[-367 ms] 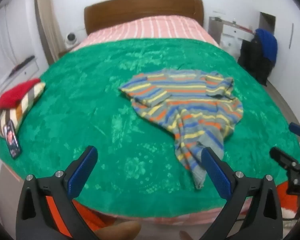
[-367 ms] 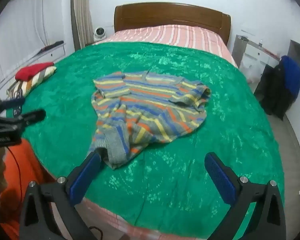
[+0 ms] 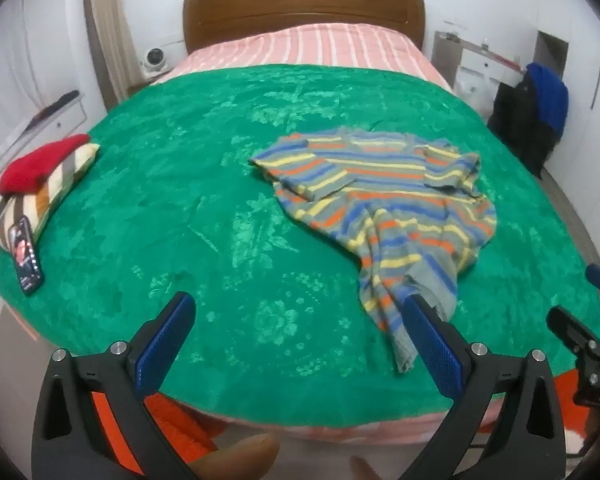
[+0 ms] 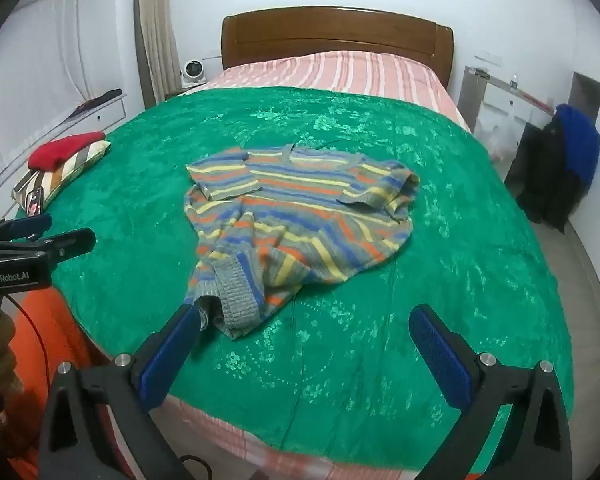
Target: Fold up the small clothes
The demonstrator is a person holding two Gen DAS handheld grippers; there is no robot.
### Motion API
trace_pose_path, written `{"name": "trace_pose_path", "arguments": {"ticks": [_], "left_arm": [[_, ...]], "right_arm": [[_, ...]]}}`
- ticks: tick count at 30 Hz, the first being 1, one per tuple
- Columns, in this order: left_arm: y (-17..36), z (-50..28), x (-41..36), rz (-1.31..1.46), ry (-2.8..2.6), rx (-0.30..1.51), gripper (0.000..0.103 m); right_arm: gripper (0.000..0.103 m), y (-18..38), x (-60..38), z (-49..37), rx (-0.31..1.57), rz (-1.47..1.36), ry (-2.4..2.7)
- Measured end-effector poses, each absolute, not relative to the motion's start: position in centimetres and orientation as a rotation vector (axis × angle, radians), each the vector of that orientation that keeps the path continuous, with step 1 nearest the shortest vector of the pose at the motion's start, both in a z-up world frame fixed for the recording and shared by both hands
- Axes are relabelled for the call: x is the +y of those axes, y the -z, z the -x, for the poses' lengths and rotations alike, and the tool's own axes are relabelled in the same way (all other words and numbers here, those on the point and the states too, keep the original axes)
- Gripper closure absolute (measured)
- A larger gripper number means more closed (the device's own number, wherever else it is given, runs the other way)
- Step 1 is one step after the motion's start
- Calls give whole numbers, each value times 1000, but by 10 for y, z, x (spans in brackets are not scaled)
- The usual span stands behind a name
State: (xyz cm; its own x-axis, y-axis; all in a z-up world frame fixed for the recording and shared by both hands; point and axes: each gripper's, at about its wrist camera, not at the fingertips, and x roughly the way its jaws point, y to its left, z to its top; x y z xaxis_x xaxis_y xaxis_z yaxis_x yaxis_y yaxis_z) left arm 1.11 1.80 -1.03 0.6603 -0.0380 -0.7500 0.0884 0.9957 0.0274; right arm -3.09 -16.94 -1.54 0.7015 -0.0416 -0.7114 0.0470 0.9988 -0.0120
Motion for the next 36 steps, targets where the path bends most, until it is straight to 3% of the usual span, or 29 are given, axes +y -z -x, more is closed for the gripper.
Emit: {"name": "trace_pose_path", "arguments": {"ticks": [36], "left_arm": [[29, -7, 14, -144, 19, 878, 0]], "right_arm": [[0, 27, -165, 33, 818, 32, 136]]}}
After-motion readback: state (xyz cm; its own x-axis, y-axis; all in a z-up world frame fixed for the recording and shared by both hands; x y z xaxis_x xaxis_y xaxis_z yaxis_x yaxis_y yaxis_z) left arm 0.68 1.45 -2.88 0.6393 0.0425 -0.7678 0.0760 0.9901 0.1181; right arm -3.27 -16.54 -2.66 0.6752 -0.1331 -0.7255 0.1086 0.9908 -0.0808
